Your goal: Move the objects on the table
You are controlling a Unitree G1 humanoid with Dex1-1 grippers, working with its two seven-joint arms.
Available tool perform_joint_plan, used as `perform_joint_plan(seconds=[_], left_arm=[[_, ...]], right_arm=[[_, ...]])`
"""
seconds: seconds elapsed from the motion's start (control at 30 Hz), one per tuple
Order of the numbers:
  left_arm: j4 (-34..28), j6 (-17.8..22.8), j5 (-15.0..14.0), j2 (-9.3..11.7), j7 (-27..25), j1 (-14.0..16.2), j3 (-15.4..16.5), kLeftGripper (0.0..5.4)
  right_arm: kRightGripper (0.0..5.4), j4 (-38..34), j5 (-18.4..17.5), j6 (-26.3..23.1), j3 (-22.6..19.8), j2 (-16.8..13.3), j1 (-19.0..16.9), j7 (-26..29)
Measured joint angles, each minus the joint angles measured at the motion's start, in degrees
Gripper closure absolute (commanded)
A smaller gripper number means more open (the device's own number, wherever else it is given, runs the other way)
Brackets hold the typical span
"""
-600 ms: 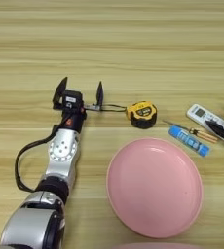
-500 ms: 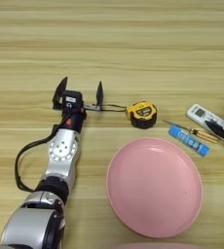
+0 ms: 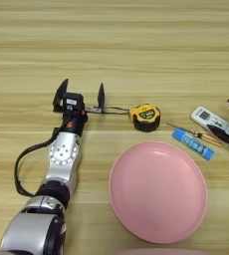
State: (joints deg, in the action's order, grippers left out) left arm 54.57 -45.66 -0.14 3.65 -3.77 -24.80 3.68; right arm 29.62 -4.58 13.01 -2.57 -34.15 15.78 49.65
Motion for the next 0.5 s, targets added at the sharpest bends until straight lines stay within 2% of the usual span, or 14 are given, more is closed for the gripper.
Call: perform_joint_plan(seconds=[0.37, 0.5], left_arm=[[0.0, 0.0, -0.06, 0.0, -0.32, 0.0, 0.14, 0.0], [0.0, 0.0, -0.06, 0.0, -0.33, 0.0, 0.15, 0.0]], right_arm=[[0.03, -0.71, 1.08, -0.04, 1.07, -0.71, -0.22, -0.15], [0.03, -0.7, 2.74, -0.3, 2.1, -0.97, -0.3, -0.85]])
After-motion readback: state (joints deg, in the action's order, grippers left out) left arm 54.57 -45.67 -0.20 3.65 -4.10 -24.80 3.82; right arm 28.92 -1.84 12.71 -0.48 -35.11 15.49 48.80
